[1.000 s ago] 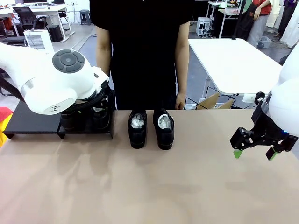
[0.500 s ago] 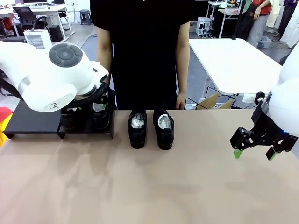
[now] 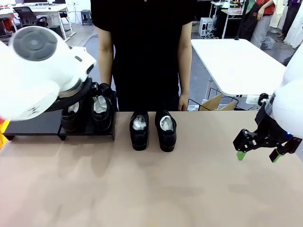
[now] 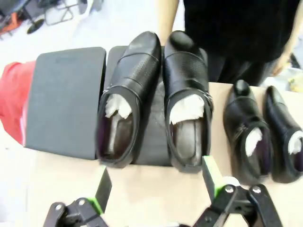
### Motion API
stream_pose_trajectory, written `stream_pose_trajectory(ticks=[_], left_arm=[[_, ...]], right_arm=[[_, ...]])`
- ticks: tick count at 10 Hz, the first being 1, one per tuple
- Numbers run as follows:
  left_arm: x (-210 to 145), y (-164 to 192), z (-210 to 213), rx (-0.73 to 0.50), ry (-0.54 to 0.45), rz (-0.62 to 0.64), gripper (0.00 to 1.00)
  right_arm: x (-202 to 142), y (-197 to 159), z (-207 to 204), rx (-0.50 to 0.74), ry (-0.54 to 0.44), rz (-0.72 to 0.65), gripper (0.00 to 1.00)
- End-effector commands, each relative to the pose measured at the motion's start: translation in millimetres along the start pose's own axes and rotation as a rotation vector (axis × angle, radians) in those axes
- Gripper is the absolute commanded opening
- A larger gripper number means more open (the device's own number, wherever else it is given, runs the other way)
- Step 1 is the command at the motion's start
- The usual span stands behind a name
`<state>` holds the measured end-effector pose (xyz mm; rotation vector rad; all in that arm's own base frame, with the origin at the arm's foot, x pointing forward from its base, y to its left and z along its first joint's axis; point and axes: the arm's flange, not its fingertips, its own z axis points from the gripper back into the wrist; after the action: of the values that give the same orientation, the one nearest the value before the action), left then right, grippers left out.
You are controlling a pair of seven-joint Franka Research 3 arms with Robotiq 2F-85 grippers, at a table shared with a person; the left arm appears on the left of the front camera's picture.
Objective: Organize the shoes by placing them on the stand.
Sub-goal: Pick up one Shoe and place it in the middle of the table.
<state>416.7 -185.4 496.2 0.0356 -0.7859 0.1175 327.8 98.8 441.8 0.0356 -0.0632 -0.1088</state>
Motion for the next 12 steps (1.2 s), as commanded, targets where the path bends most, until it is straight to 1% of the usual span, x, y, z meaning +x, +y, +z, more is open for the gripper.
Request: stream_pose_trajectory(ticks=[1, 2, 3, 4, 5, 6, 7, 8, 9, 10, 11, 12], left_arm=[[-32, 38, 43, -0.196, 0.059, -0.197, 1.0], [-41, 50, 47, -0.299, 0.17, -0.315, 1.0], [-45, 65, 46, -0.351, 0.25, -0.352, 1.0], [-47, 80, 39, -0.387, 0.335, -0.364, 1.0], [-48, 89, 30, -0.362, 0.354, -0.328, 1.0], [-46, 95, 21, -0.361, 0.402, -0.341, 1.0], [-47, 100, 14, -0.323, 0.453, -0.411, 1.0], [-47, 100, 4, -0.297, 0.501, -0.475, 1.0], [-48, 96, -3, -0.283, 0.503, -0.503, 1.0], [-50, 91, -12, -0.296, 0.501, -0.513, 1.0], [-56, 110, 1, -0.314, 0.508, -0.429, 1.0], [-56, 110, 1, -0.314, 0.508, -0.429, 1.0]], right_arm=[[-1, 2, 1, 0.008, 0.0, -0.011, 1.0], [0, 0, 0, 0.0, 0.0, 0.0, 1.0], [-5, 11, 11, 0.008, -0.024, 0.037, 1.0], [-3, 30, 29, 0.059, -0.062, 0.085, 1.0], [5, 51, 47, 0.084, -0.109, 0.121, 1.0], [17, 77, 65, 0.119, -0.144, 0.171, 1.0], [33, 106, 78, 0.164, -0.151, 0.222, 1.0], [50, 140, 85, 0.212, -0.142, 0.258, 1.0], [64, 164, 81, 0.234, -0.09, 0.275, 1.0], [17, 117, 90, 0.149, -0.17, 0.203, 1.0], [17, 117, 90, 0.149, -0.17, 0.203, 1.0], [17, 117, 90, 0.149, -0.17, 0.203, 1.0]])
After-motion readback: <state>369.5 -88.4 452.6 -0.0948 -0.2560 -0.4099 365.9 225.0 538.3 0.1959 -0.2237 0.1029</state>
